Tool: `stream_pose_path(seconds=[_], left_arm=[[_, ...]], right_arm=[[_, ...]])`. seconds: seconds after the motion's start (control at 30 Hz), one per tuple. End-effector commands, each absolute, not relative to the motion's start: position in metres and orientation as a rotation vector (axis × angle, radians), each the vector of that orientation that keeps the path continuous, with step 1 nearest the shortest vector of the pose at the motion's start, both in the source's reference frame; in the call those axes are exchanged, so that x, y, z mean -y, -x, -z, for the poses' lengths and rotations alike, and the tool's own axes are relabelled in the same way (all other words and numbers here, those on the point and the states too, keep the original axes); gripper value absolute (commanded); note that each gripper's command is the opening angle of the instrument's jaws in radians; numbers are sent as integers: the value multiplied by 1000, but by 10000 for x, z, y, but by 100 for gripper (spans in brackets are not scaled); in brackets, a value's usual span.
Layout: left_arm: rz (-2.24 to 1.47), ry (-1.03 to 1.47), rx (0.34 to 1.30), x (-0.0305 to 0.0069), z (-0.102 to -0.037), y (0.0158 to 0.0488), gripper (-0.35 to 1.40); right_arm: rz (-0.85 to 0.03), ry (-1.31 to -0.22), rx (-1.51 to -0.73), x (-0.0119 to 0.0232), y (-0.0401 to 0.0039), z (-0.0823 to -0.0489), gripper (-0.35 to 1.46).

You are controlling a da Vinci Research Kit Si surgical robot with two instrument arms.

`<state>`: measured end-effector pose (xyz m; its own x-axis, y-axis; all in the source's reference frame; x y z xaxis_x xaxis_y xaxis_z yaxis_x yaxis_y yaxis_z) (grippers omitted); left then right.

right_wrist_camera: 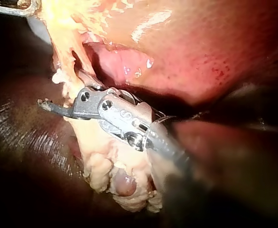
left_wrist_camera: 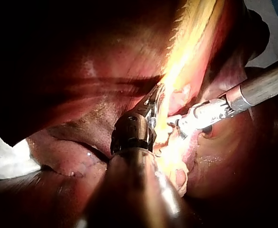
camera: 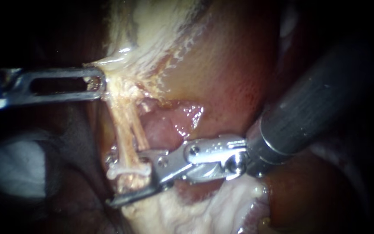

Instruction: Going back first clip left tube

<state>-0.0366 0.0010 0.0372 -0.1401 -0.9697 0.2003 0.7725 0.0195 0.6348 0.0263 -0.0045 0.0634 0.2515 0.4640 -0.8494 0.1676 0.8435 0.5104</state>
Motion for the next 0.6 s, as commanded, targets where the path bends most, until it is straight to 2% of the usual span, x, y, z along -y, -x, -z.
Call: stream_pose_path(seconds=[0.03,0.27,0.6], left_arm=[[1560,-350,734,-10,-372,366,-35],[1561,-349,733,-9,-371,366,-35],[1560,-350,734,-9,-370,364,-35]], right_arm=[[-217,-570,-1325,44,-263,-635,60],[-210,-568,-1332,45,-249,-631,60],[-172,-587,-1344,46,-171,-616,60]])
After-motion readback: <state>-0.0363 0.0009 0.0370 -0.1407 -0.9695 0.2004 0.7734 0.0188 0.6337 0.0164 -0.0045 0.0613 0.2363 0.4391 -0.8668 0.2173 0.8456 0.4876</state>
